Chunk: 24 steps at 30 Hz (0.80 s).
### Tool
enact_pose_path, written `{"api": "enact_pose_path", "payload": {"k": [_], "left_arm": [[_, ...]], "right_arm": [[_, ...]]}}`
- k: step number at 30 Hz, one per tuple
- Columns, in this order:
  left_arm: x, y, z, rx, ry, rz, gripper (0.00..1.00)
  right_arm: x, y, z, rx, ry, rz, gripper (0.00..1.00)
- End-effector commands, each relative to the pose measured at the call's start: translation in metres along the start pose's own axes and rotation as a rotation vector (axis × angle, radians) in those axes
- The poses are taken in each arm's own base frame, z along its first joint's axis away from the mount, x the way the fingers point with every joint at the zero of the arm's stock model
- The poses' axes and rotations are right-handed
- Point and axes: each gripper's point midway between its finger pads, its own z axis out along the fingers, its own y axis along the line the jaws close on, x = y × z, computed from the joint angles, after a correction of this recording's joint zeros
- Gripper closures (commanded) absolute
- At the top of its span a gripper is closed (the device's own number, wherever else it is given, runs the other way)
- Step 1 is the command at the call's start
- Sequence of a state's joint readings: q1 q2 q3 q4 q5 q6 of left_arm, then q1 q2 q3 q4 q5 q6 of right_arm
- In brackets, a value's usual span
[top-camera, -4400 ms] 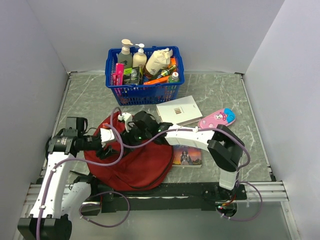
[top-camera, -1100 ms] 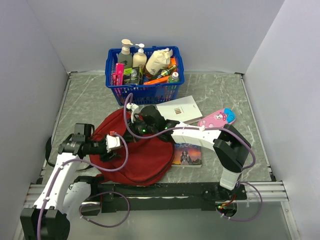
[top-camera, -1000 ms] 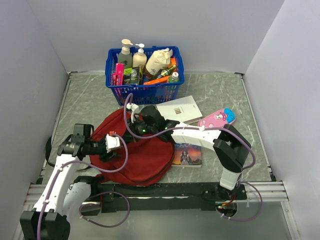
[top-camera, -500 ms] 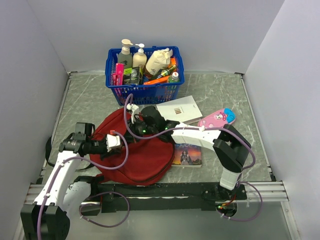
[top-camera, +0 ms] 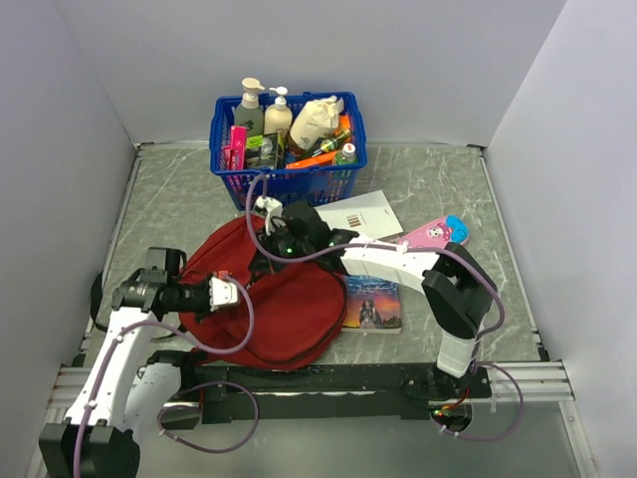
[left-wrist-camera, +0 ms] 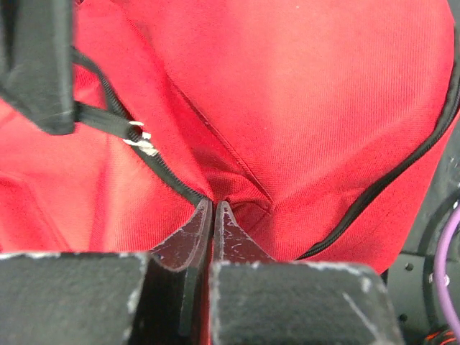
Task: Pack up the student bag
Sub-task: Zip the student bag at the center of the board.
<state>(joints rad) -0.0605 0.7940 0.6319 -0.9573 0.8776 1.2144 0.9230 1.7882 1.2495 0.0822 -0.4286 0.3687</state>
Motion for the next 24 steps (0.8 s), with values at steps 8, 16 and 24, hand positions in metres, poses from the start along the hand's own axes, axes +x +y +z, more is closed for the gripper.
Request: {"api": "enact_pose_path", "payload": {"k": [8,16,24], "left_arm": [[-0.008,-0.031,-0.016,0.076,0.015,0.157,0.99],[-0.007,-0.033,-0.017,0.086,0.021,0.196,0.99],[-0.006,-0.031,-0.018,0.079,0.033,0.208,0.99]], "right_arm": [[-0.040,-0.076,0.008,0.299,-0.031,-0.026,1.00],[-0.046,-0.153,-0.022,0.717,-0.051,0.004,1.00],[-0.048,-0.193,-0.058,0.935,-0.129,0.102,1.00]]}}
